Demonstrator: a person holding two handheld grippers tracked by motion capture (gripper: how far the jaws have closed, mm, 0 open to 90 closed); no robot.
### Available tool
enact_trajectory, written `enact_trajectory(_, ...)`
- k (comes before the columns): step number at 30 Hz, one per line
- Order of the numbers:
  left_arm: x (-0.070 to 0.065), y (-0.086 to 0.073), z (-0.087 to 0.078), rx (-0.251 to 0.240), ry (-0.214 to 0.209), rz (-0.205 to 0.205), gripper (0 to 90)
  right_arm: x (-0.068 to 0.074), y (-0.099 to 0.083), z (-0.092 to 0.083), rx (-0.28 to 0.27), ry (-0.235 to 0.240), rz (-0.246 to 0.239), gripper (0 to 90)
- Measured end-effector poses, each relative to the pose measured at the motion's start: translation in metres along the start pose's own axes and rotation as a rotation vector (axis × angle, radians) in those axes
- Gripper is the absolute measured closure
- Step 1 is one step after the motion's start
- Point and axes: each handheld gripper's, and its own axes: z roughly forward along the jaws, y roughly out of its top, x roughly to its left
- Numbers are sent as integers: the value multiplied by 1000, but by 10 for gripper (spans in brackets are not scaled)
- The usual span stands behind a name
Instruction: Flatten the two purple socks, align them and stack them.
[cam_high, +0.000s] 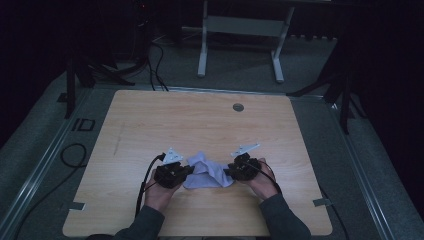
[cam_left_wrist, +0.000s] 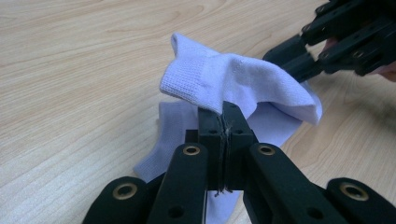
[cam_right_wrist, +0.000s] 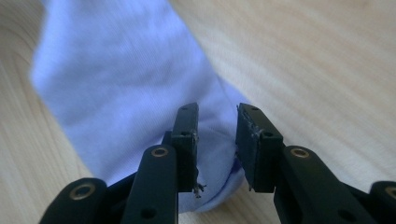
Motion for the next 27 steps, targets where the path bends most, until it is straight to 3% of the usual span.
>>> enact_trajectory(2, 1, -1, -1, 4, 0, -1, 885, 0, -1, 5, 36, -4, 6, 720)
enact_trajectory(10, 5, -7, -5, 16, 12, -14, 885, 0, -2, 6, 40, 12, 28, 820)
enact_trajectory(23, 11, -25, -7, 112, 13, -78, 879, -3, -8, 5, 19, 23, 62, 857)
enact_trajectory(25, 12, -24, -11, 102, 33, -76, 851, -3, -8, 5, 18, 23, 66, 857)
enact_trajectory(26, 12, -22, -14, 90, 59, -62, 809, -3, -9, 5, 17, 23, 66, 858)
enact_trajectory(27, 12, -22, -14, 90, 59, -62, 769, -3, -9, 5, 17, 23, 66, 858)
